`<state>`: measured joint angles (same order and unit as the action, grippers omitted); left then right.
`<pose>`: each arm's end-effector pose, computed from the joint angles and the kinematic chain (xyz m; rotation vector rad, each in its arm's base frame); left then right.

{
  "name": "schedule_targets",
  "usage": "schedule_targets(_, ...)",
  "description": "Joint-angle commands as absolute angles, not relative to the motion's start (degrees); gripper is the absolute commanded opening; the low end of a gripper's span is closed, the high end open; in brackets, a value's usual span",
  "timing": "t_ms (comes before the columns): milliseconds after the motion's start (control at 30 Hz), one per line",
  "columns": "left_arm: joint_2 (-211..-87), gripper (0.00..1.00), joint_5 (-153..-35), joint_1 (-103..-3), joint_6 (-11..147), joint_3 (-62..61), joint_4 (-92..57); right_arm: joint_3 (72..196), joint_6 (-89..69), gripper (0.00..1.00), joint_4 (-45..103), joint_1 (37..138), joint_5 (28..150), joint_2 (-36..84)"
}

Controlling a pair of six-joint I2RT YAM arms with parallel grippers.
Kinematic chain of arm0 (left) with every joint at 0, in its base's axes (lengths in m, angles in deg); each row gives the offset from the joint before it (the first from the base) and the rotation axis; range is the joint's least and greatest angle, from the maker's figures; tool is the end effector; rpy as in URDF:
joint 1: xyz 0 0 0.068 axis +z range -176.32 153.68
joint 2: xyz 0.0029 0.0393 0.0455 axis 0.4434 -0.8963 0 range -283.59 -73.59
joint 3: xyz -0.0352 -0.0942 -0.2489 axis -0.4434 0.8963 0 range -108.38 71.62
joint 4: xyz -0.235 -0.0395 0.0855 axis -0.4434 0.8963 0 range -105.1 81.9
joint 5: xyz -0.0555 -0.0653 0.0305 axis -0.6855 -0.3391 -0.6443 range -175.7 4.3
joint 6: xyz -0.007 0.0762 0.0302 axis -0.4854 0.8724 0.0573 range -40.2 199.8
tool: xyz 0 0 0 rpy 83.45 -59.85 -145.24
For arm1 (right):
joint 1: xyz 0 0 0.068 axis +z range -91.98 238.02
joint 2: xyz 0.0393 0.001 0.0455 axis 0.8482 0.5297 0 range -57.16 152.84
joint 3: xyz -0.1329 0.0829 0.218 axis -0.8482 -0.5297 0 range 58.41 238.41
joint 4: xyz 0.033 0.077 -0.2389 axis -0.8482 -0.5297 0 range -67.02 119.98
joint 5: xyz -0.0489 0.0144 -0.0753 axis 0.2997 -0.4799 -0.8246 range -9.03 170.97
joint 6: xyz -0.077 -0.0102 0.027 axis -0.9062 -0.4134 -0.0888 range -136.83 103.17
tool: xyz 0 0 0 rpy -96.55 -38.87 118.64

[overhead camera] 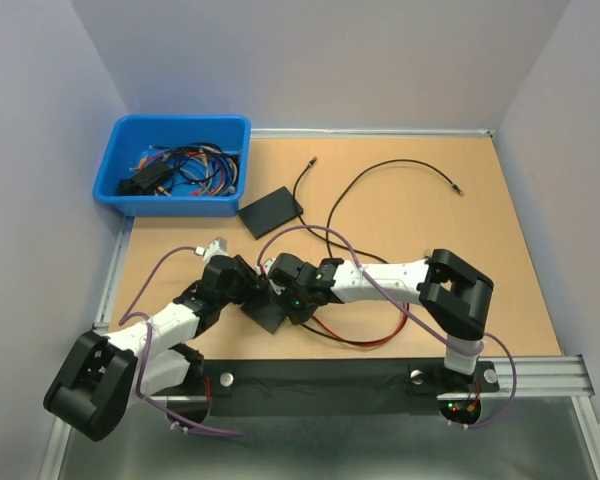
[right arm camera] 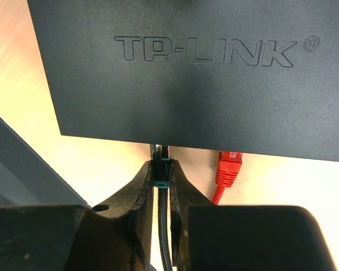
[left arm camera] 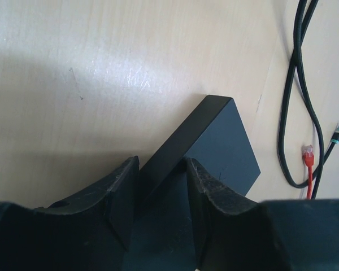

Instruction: Insert the plug into the switch port

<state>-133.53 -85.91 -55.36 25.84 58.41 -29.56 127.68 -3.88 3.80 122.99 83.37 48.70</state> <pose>0.1911 -0.1064 0.1295 -0.4848 2.2043 -0.8274 0.1593 0.3482 0.1411 -1.2234 2.4746 0.4655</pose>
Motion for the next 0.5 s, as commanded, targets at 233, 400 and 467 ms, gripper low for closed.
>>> schedule_targets(233,-135.4,0.46,-95.0,-56.7,26.7,58.4,-26.5,126.7,-5.0,0.00,28.5,122.4,78.9,45.5)
schedule_targets(400,-136.2,0.46,-95.7,-56.8,27.2,58.3,-27.0,123.5,-5.0,0.00,34.6,121.7,79.6,46.5)
schedule_targets(467,-136.3,0.46,-95.9,-56.8,27.2,58.2,-27.1,123.1,-5.2,0.00,35.6,121.5,79.6,46.3)
